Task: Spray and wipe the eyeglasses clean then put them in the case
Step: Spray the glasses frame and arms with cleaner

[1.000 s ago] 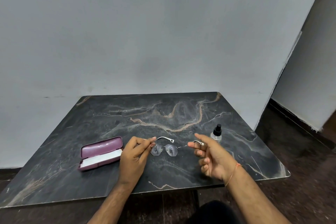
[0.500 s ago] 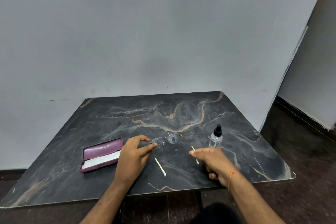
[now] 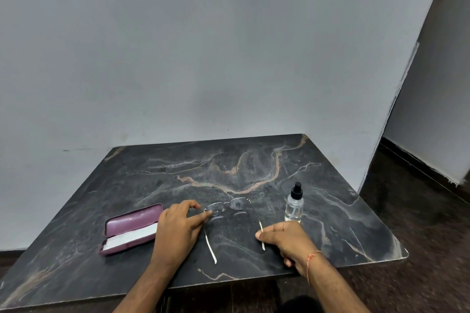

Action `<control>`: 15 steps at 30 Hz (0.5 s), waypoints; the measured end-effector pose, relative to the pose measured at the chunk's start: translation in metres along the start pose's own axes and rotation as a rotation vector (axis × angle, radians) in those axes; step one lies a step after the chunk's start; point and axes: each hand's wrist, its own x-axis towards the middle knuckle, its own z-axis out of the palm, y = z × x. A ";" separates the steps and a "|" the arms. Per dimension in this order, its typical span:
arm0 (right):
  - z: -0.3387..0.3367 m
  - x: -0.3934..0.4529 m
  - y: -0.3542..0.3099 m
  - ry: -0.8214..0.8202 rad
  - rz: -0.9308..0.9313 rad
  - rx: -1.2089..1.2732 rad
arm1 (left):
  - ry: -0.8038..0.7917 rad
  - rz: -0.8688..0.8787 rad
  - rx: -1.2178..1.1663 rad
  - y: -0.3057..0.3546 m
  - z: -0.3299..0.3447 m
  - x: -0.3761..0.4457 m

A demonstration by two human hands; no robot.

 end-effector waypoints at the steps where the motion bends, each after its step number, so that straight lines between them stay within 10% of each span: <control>1: -0.001 0.001 -0.001 -0.002 0.004 -0.008 | 0.000 0.006 0.011 -0.001 0.002 0.001; 15: -0.001 -0.012 -0.003 0.183 -0.131 -0.079 | 0.024 -0.151 -0.002 -0.047 -0.047 -0.038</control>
